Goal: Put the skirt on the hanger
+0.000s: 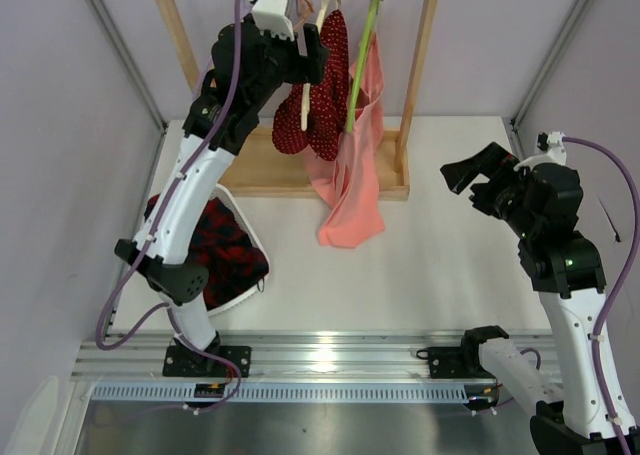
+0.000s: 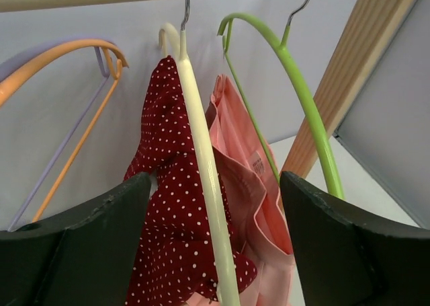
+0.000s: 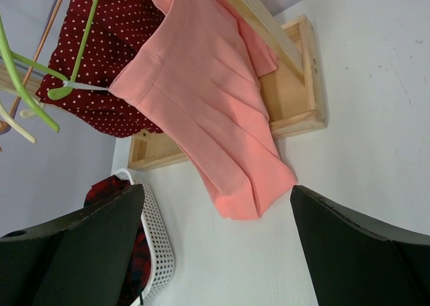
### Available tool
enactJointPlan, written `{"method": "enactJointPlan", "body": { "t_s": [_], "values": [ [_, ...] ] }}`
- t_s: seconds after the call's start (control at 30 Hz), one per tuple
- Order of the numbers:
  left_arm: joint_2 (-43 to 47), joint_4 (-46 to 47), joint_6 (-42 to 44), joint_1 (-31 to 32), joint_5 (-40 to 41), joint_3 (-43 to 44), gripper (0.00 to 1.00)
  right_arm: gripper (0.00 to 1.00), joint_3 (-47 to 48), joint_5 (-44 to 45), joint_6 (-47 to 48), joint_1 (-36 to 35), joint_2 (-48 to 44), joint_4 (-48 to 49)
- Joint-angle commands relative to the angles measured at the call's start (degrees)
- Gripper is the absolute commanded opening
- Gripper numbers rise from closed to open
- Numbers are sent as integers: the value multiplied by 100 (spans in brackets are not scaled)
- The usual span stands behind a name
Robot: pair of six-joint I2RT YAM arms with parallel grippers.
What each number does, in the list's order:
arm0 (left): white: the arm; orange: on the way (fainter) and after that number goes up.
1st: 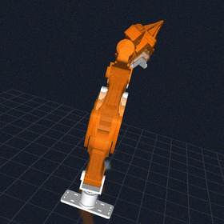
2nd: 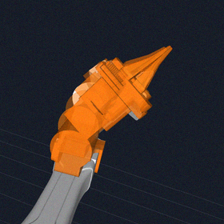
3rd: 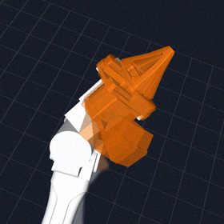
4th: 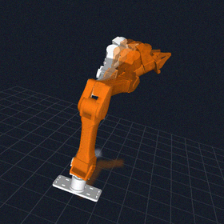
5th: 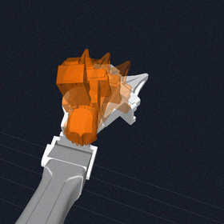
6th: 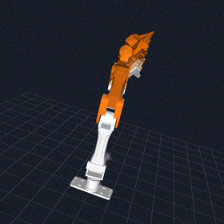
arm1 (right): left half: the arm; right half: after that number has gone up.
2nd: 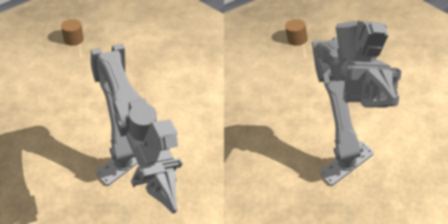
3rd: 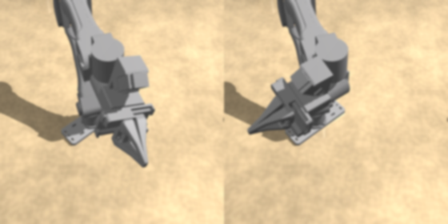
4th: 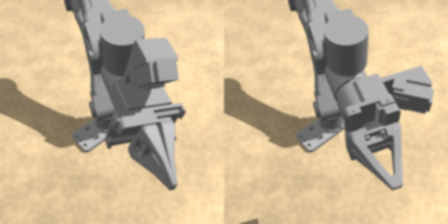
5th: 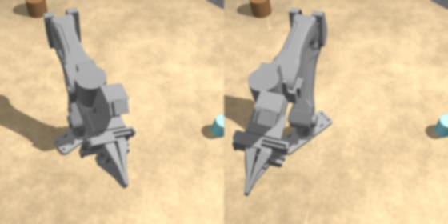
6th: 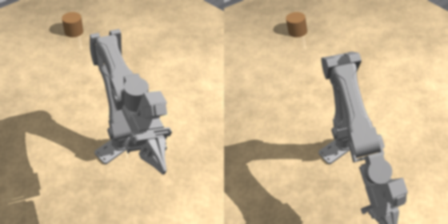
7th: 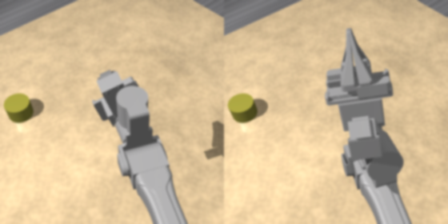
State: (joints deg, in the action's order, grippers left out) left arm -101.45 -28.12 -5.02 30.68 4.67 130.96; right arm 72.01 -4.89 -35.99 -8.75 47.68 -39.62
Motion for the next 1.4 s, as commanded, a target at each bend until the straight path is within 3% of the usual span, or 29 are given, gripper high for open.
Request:
{"method": "enactJointPlan", "body": {
  "t_s": [0.0,0.23,0.3,0.5,0.97,1.37],
  "values": [
    [-138,70,1,88,315,413,83,99,94,49,74,32,-13,-20],
    [-560,52,62,88,403,721,75,99,156,146,127,32,22,-55],
    [-613,113,71,88,403,747,67,99,182,189,171,40,31,-64],
    [-727,210,167,88,351,765,63,99,235,225,224,40,110,-90],
    [-833,360,185,88,-1,826,38,99,200,304,233,49,127,-81],
    [-1017,289,396,272,34,1037,35,99,200,418,285,67,48,-169]
  ]
}}
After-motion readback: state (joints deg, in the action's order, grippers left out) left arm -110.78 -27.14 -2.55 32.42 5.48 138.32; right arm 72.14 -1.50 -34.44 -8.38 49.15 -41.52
